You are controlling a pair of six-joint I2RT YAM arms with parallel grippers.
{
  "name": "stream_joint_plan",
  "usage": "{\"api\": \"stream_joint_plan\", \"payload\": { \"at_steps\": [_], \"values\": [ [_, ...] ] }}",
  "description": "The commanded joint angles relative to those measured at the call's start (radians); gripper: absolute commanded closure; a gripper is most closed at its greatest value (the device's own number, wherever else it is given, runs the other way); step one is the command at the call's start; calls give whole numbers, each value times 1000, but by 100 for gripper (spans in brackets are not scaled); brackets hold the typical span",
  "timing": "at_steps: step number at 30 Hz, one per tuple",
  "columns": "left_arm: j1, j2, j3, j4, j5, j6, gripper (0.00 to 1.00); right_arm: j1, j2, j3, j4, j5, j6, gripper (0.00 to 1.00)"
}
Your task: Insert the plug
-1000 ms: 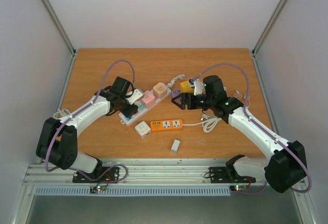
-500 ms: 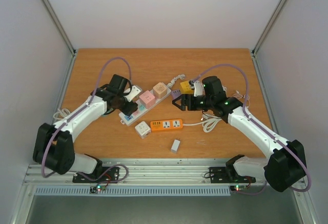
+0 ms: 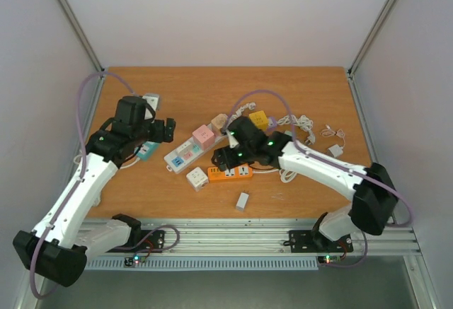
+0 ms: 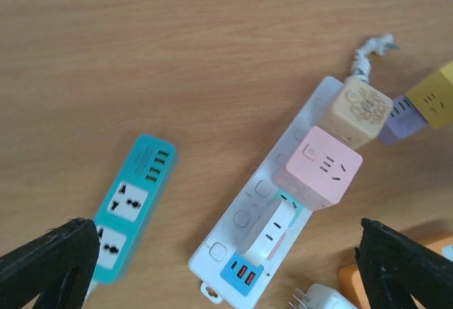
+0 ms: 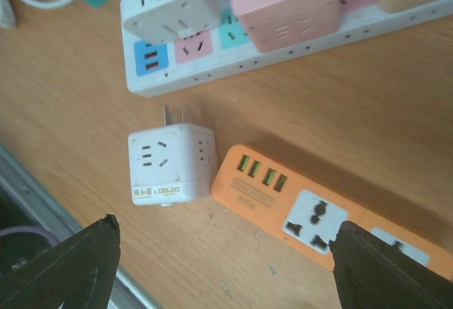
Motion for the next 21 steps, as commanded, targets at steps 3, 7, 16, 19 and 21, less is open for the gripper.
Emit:
{"api": "stream_joint_plan", "payload": {
  "at_steps": [3, 7, 16, 19, 21],
  "values": [
    [20, -103, -25, -42, -10, -234, 1, 170, 179, 167, -98, 183, -83, 17],
    [20, -227, -105, 28, 24, -318, 1, 214, 290, 267, -112, 140, -149, 17],
    [20, -443, -178, 45, -146, -408, 1, 236, 514, 450, -239, 157, -142, 17],
    [20, -470, -184, 43, -158, -398, 1, 251, 571, 495, -276, 159, -138, 17],
    [19, -478, -189, 40, -158, -395, 1, 260, 601, 521, -296, 158, -137, 17]
  ]
}}
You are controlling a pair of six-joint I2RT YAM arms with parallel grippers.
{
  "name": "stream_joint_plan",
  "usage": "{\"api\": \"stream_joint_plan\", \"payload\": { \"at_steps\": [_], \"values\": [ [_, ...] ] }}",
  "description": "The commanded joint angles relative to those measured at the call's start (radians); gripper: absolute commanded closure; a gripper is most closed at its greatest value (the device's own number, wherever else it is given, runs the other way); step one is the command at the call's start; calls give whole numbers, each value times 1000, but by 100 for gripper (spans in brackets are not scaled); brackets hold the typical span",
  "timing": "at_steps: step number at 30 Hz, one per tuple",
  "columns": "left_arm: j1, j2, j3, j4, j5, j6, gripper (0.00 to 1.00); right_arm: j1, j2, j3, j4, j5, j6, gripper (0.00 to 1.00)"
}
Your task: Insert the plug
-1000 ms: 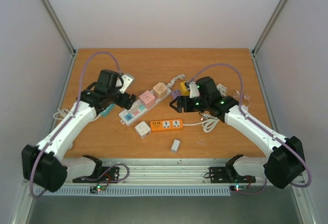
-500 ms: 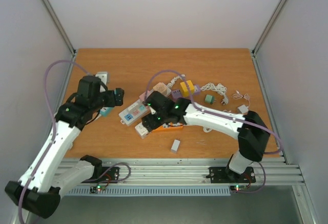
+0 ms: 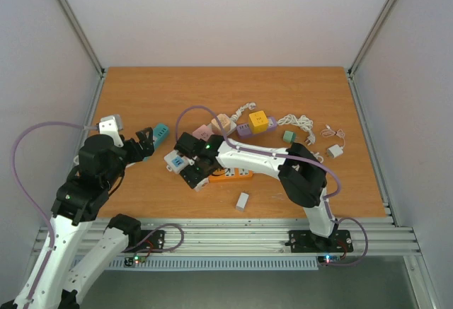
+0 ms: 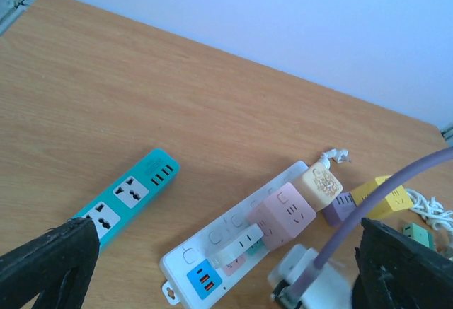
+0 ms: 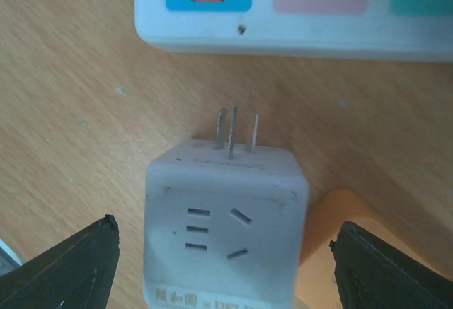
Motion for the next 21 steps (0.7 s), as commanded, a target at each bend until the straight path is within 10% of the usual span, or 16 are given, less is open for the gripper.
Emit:
{"api": "stream_joint_plan", "payload": {
  "at_steps": [1, 13, 21],
  "values": [
    [4, -22, -21, 51, -45, -14, 1, 29, 63, 77, -87, 14, -8, 17],
    [2, -38, -26, 43, -57, 4, 1, 39, 84, 103, -93, 90, 45, 45],
    [4, -28, -30, 88, 60, 20, 1, -12, -156, -26, 76, -96, -9, 46]
  ]
}}
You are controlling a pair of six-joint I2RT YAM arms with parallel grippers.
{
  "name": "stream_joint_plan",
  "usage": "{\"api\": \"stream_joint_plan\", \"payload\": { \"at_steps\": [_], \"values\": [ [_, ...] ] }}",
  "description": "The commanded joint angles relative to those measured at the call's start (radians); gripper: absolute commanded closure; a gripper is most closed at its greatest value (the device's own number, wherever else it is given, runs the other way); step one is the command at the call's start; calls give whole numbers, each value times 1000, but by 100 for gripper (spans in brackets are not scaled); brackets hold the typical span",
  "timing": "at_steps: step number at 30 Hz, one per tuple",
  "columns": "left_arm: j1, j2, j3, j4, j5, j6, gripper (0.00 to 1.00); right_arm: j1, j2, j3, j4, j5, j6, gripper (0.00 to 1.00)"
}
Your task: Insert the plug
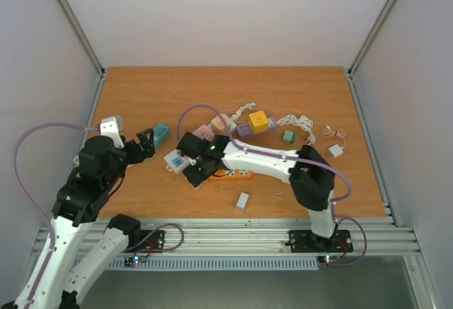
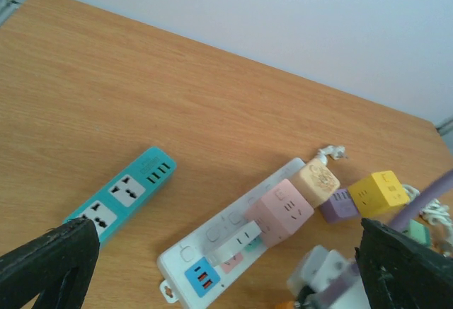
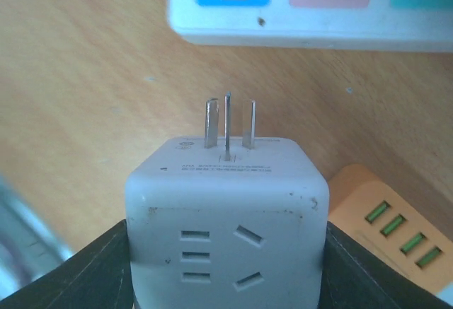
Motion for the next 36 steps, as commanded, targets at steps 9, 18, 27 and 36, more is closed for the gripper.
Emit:
{"api": "stream_joint_plan", "payload": {
  "at_steps": [9, 18, 27, 36],
  "values": [
    [3, 20, -60, 246, 383, 18, 1, -267, -424, -216, 288, -525, 26, 45],
    [3, 120, -36, 350, 595, -38, 1, -419, -589, -235, 379, -824, 138, 44],
    [1, 158, -65, 660, 897, -219, 1, -432, -637, -215, 482, -973, 140, 44],
    [1, 215, -70, 893, 1091, -430, 13, -431, -590, -150, 577, -1112, 245, 43]
  ]
}}
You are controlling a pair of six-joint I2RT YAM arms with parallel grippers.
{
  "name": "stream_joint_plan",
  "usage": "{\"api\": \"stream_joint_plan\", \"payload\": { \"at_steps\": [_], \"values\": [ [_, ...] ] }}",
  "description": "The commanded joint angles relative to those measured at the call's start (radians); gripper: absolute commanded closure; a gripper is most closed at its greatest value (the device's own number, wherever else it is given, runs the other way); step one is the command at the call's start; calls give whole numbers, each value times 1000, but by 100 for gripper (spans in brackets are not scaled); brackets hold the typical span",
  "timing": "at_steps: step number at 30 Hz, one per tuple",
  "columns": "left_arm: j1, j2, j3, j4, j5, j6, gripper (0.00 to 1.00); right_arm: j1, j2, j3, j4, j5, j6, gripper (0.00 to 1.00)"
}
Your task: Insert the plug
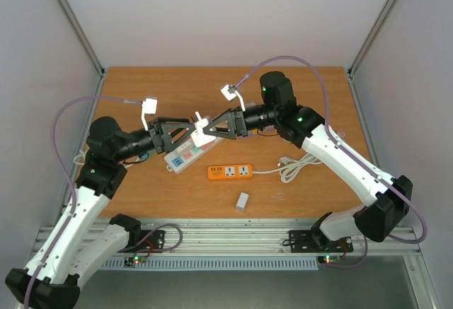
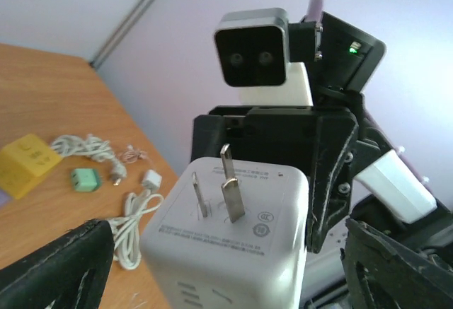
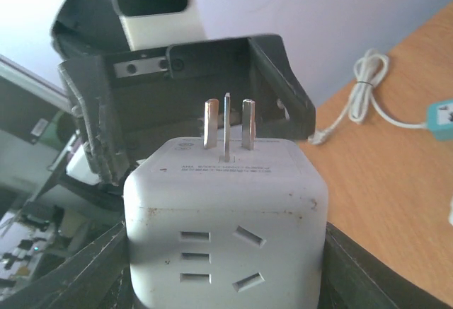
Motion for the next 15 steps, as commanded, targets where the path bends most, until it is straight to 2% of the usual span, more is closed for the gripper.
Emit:
{"api": "stream_joint_plan", "payload": {
  "at_steps": [1, 5, 7, 11, 13, 15],
  "values": [
    [1, 39, 3, 206, 121, -172, 16, -2, 8, 41, 134, -103, 103, 42],
    [0, 57, -11, 269, 102, -303, 24, -2, 4, 33, 212, -115, 172, 41],
    [-1, 64, -21, 331, 111, -352, 30, -2, 6, 38, 214, -108, 183, 40],
    [0, 79, -23, 349, 145, -407, 38, -2, 20, 55, 186, -84, 192, 40],
    [0, 86, -34, 352, 157, -424, 38, -3, 26, 61, 176, -70, 196, 39],
    [0, 93, -43, 375, 166, -443, 33, -2, 29, 62, 180, -62, 205, 38]
  ]
}}
